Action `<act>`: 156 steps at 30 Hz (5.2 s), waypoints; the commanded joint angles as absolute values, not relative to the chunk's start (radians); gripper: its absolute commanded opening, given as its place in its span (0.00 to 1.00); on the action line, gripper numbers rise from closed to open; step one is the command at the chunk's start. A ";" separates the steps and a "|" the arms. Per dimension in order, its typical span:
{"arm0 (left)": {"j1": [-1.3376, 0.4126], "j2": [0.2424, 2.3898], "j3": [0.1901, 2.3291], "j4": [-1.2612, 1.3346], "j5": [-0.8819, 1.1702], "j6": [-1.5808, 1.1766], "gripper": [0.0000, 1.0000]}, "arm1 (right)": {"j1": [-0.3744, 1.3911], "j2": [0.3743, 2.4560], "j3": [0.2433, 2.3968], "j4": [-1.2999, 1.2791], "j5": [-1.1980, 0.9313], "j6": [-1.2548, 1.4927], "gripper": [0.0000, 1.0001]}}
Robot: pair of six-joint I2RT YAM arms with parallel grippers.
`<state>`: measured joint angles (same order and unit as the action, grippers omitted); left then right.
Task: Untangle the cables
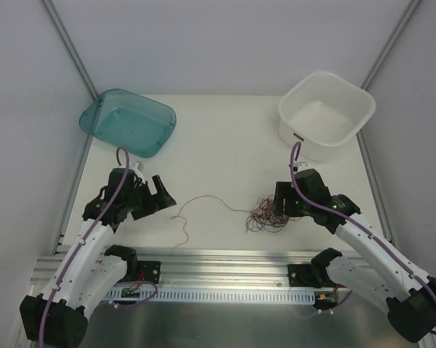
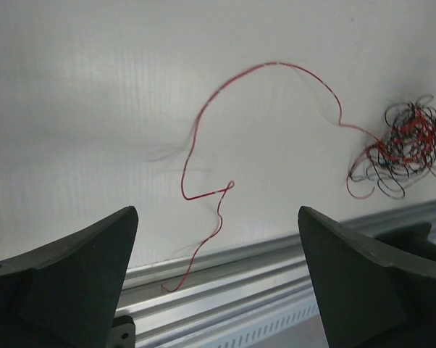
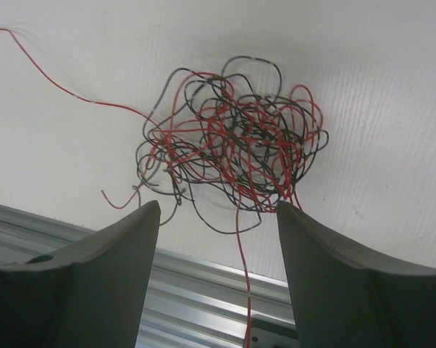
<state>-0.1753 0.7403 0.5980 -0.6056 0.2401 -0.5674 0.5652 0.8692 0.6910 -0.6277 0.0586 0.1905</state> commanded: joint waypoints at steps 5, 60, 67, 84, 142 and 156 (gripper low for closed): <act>-0.524 0.876 0.738 -0.458 0.273 -0.667 0.92 | 0.624 0.885 0.715 -0.534 0.121 0.255 0.66; -0.724 1.349 0.827 -0.035 -0.067 -0.818 0.00 | 0.460 0.939 0.586 -0.448 0.051 0.244 0.01; -0.571 1.011 0.684 -0.154 -0.152 -0.783 0.00 | 0.427 0.724 0.716 -0.644 0.201 0.196 0.01; -0.172 0.746 0.798 -0.598 -0.295 -0.568 0.00 | 0.337 0.690 1.022 -0.796 0.289 0.117 0.01; 0.106 1.757 1.678 -0.313 -0.155 -0.479 0.67 | 0.383 0.555 0.607 -0.690 -0.103 0.150 1.00; -0.115 1.260 1.100 -0.319 0.179 -0.440 0.99 | 0.367 0.770 0.632 -0.582 0.040 0.161 0.92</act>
<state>-0.0166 1.3384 1.2167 -0.3168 0.0723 -0.4694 0.3748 0.7326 0.6067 -0.6575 0.0120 0.1558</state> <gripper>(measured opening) 0.990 0.932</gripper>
